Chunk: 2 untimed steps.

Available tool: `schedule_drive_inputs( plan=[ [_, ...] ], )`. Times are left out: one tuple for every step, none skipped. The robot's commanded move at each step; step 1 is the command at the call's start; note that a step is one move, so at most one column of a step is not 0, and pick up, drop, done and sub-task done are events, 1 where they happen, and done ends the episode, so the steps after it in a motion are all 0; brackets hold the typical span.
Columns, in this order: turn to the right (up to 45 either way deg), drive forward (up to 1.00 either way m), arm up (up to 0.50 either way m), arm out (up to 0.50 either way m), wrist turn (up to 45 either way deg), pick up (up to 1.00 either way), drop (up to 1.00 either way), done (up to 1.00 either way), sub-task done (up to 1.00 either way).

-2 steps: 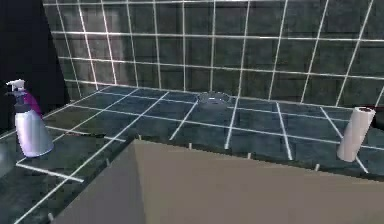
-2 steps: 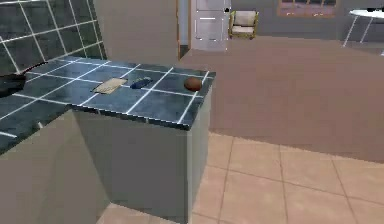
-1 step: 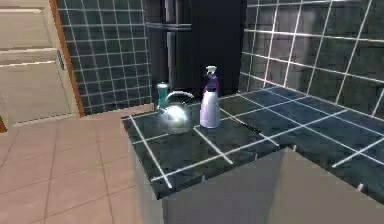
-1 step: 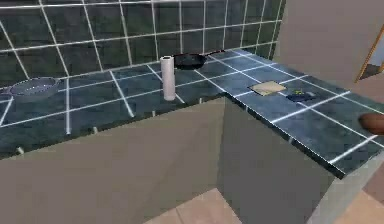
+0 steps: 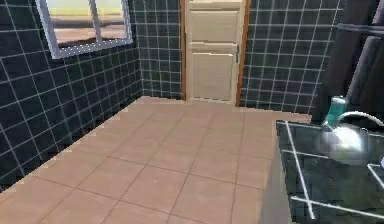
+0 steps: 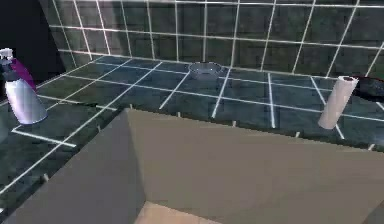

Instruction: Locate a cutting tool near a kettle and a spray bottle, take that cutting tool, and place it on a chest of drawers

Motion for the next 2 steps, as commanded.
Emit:
schedule_drive_inputs(
  plan=[
    [-39.0, 0.00, 0.00, 0.00, 0.0, 0.00, 0.00, 0.00, 0.00],
    [0.0, 0.15, 0.00, 0.00, 0.0, 0.00, 0.00, 0.00, 0.00]
  ],
)
